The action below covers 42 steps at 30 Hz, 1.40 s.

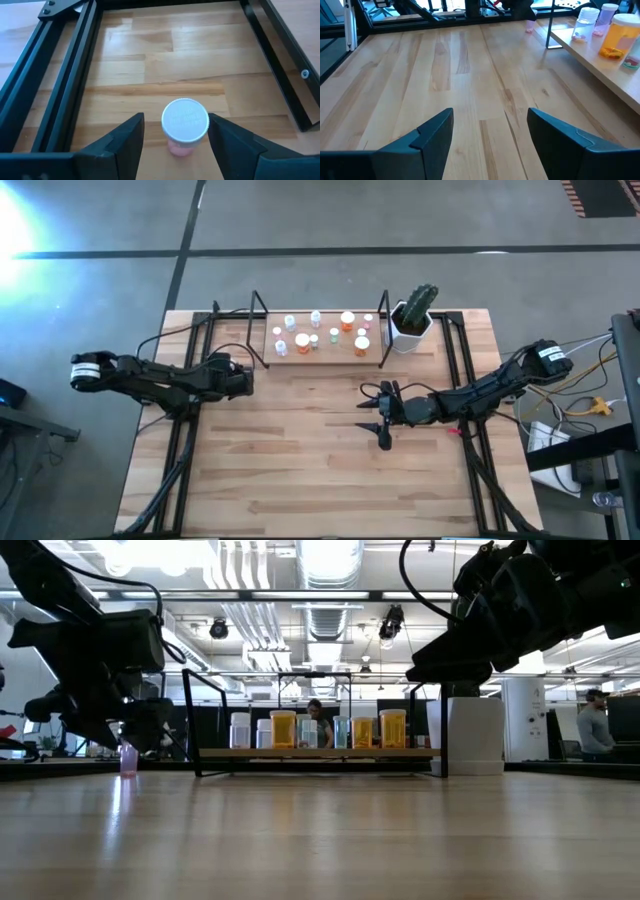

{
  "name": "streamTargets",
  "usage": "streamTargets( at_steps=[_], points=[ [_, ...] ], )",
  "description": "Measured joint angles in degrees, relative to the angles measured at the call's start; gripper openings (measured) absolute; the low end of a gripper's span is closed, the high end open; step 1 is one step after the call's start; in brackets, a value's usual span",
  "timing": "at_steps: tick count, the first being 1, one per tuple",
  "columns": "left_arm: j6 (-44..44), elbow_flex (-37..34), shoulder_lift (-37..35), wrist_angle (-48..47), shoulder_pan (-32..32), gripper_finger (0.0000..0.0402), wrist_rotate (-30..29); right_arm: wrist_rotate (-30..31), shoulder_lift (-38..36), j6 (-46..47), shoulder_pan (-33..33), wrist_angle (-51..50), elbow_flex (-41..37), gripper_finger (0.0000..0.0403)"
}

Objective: Pick and place medicine bottles onto shelf by color
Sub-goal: Put the pink medicine bottle on the shelf

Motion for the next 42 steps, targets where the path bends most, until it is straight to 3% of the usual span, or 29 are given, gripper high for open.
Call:
streamTargets(
  at_steps=[7, 16, 22, 32, 37, 42],
  points=[
    [0.04, -0.01, 0.11, 0.28, 0.02, 0.0192, -0.95, 0.02, 0.00, -0.07, 0.00, 0.00, 0.00, 0.0244],
    [0.05, -0.04, 0.11, 0.26, 0.02, 0.0122, -1.41, 0.01, 0.00, -0.11, 0.00, 0.00, 0.00, 0.0244],
    [0.13, 0.16, 0.11, -0.41, 0.00, 0.0106, -0.94, 0.02, 0.00, -0.12, 0.00, 0.00, 0.00, 0.0244],
    [6.49, 4.74, -0.52, -2.42, -2.79, 0.0103, 11.92, 0.00, 0.00, -0.04, 0.00, 0.00, 0.00, 0.0244],
    [3.16, 8.99, -0.48, -13.24, -10.12, 0.0102, 20.28, 0.00, 0.00, 0.37, 0.00, -0.02, 0.00, 0.0244],
    [-2.13, 13.25, -0.37, -20.16, -19.91, 0.0102, 24.56, 0.00, 0.00, 0.39, 0.00, -0.02, 0.00, 0.0244]
  ],
)
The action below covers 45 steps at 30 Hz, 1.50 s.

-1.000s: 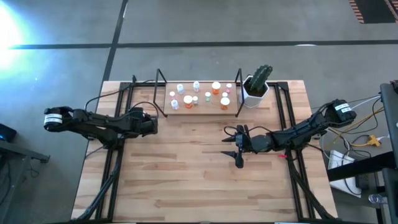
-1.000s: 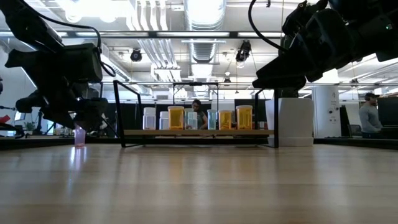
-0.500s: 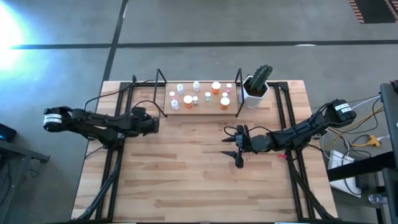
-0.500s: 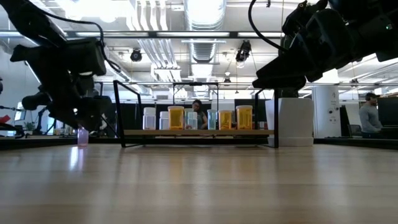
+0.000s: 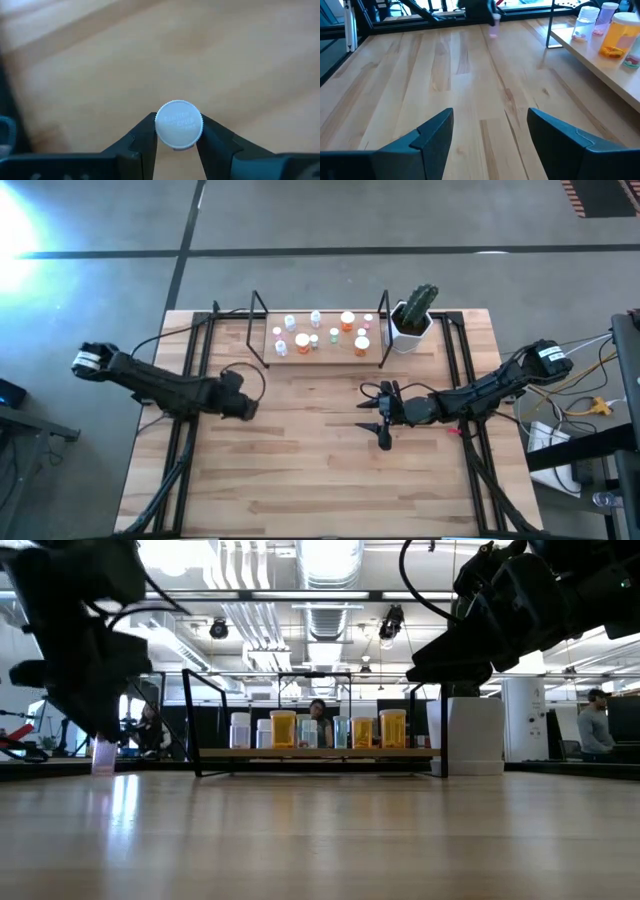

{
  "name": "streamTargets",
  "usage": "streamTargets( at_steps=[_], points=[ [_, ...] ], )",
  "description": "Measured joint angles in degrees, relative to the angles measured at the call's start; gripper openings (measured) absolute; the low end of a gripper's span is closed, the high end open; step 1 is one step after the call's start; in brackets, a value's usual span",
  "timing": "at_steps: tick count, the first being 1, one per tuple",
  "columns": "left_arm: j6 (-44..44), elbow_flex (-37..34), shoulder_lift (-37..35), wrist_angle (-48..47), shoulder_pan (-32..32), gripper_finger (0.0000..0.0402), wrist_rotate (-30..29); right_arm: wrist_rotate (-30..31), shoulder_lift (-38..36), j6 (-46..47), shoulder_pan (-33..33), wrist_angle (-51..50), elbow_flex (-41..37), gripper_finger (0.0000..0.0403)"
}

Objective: Pick and place medicine bottles onto shelf by color
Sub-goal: Put the pink medicine bottle on the shelf

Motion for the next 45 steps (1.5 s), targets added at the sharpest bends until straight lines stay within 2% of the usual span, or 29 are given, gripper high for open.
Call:
streamTargets(
  at_steps=[7, 10, 14, 16, 22, 28, 32, 35, 40, 45],
  points=[
    [0.03, 5.91, 3.56, 2.89, -11.22, 0.0102, 0.88, 0.00, 0.00, -0.02, 0.00, 0.02, 0.00, 0.0244],
    [5.45, 9.35, 7.78, 7.51, -13.17, 0.0102, 1.50, 0.00, 0.00, -0.04, 0.00, 0.05, 0.00, 0.0244],
    [19.88, 16.65, 16.10, 15.54, -13.35, 0.0102, 6.39, 0.00, 0.00, -0.07, 0.00, 0.46, 0.00, 0.0244],
    [28.20, 22.36, 21.05, 15.90, -12.85, 0.0102, 8.80, 0.00, 0.00, -0.09, 0.00, 0.46, 0.00, 0.0244],
    [52.90, 45.11, 33.97, 5.91, -9.83, 0.0102, 16.09, 0.00, 0.00, -0.09, 0.00, 0.45, 0.00, 0.0244],
    [70.50, 68.50, 42.05, -12.30, -2.89, 0.0102, 16.03, 0.00, 0.00, -0.11, 0.00, 0.44, 0.00, 0.0244],
    [77.76, 77.14, 43.58, -16.17, 4.16, 0.0102, 15.89, 0.00, 0.00, -0.11, 0.00, 0.37, 0.00, 0.0244],
    [81.65, 78.59, 43.14, -15.62, 10.48, 0.0102, 15.43, 0.00, 0.00, -0.13, 0.00, -0.04, 0.00, 0.0244],
    [82.08, 77.93, 42.88, -15.42, 23.35, 0.0102, 11.68, -0.01, 0.00, -0.13, 0.00, -0.10, 0.00, 0.0244],
    [80.09, 73.42, 42.86, -6.02, 36.20, 0.0102, 11.13, 0.00, 0.00, -0.11, 0.00, -0.35, 0.00, 0.0244]
  ],
)
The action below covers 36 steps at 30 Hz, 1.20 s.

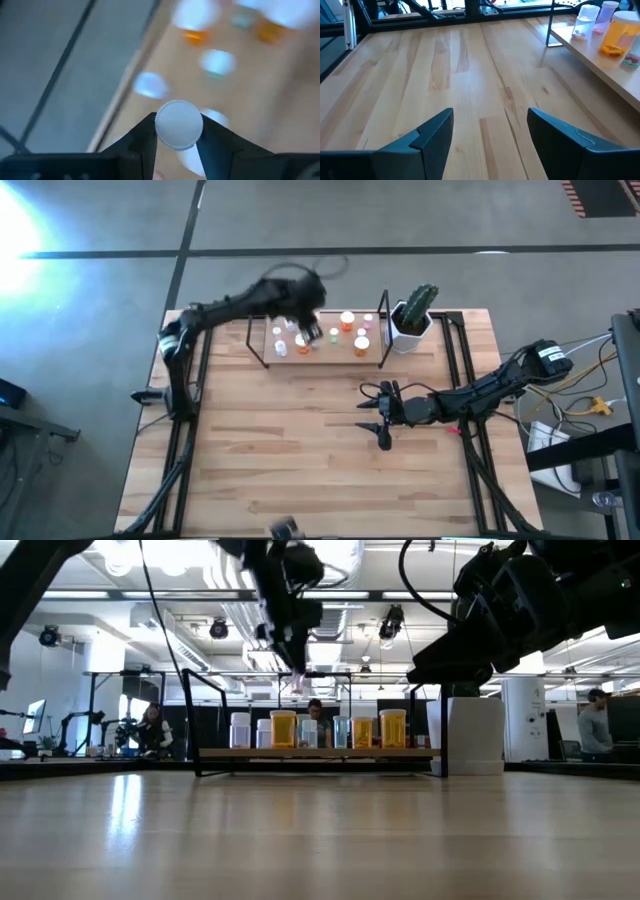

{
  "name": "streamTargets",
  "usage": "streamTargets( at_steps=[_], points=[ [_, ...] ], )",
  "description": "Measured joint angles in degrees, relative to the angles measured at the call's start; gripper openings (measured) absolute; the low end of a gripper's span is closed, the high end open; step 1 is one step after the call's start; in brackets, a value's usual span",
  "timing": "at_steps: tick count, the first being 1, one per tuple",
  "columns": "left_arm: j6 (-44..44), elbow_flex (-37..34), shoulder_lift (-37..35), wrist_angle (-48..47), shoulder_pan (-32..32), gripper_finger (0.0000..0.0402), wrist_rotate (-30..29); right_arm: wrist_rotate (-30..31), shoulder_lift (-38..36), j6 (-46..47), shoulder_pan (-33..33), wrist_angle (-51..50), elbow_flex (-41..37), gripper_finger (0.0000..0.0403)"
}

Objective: Pick and place medicine bottles onto shelf by color
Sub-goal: Put the pink medicine bottle on the shelf

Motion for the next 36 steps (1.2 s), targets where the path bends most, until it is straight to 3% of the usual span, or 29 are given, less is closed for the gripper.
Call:
streamTargets(
  at_steps=[5, 9, 15, 25, 36],
  points=[
    [-4.36, -5.70, -0.02, 10.30, 9.18, 0.0102, 0.37, 0.00, 0.00, -0.01, 0.00, -0.19, 0.00, 0.0244],
    [-5.99, -11.63, -0.02, 17.27, 12.00, 0.0102, 2.20, 0.00, 0.00, 0.00, 0.00, -0.40, 0.00, 0.0244],
    [-5.93, -18.14, -0.02, 23.55, 12.28, 0.0102, 4.78, 0.00, 0.00, 0.00, 0.00, -0.96, 0.00, 0.0244],
    [-5.90, -22.50, -0.02, 28.64, 12.21, 0.0102, 8.31, 0.00, 0.00, 0.11, 0.00, -0.96, 0.00, 0.0244],
    [-5.80, -27.85, -0.05, 34.90, 12.10, 0.0102, 8.18, 0.00, 0.00, 0.13, 0.00, -0.98, 0.00, 0.0244]
  ],
)
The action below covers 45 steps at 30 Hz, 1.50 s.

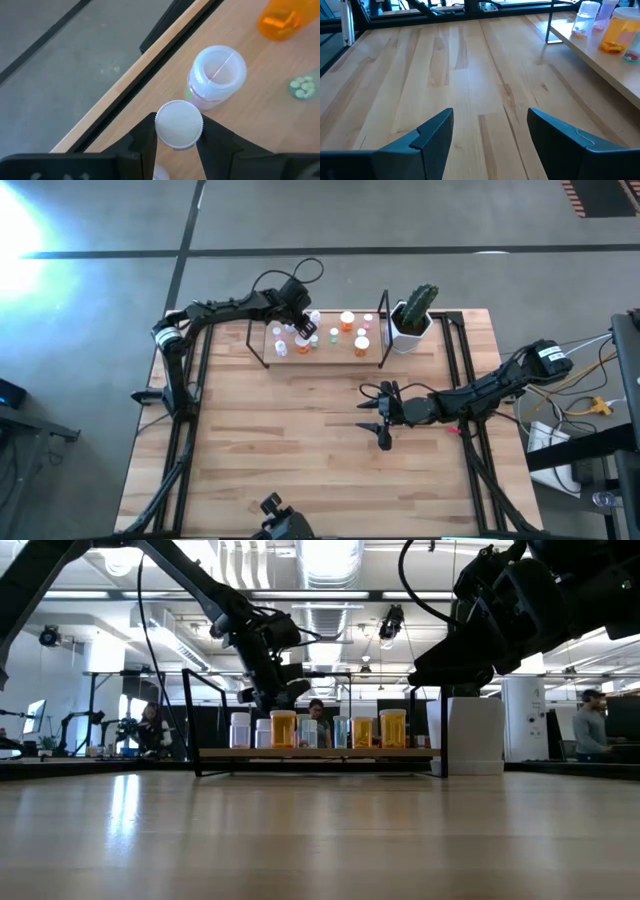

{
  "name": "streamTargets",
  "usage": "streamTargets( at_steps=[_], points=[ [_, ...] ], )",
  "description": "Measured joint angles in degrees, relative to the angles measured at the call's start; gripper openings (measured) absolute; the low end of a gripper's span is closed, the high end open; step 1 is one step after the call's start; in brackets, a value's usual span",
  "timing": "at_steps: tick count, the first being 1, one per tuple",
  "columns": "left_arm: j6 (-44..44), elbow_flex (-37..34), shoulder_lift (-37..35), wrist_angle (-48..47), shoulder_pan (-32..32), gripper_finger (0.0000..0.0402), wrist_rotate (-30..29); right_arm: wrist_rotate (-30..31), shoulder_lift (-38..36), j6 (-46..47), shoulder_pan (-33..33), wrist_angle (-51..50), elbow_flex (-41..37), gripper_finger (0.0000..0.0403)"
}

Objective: Pick and place medicine bottles onto shelf by color
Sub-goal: Put the pink medicine bottle on the shelf, then return to Home Position

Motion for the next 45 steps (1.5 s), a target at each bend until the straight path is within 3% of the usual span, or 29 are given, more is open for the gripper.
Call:
streamTargets(
  at_steps=[14, 25, 30, 45],
  points=[
    [-0.08, -0.29, -0.01, 0.55, 0.00, 0.0108, -0.20, 0.02, 0.00, 0.00, 0.00, 0.00, 0.00, 0.0244],
    [-0.12, -0.22, -0.01, -0.01, 0.00, 0.0221, -0.20, 0.02, 0.00, -0.02, 0.00, -0.22, 0.00, 0.0244],
    [0.39, 1.76, -0.01, -0.40, 0.00, 0.0250, -0.20, 0.02, 0.00, -0.02, 0.00, -0.42, 0.00, 0.0244],
    [2.94, 5.46, -7.22, -5.60, 0.02, 0.0256, -3.51, 0.02, 0.00, -0.07, 0.00, -0.56, -0.02, 0.0244]
  ],
)
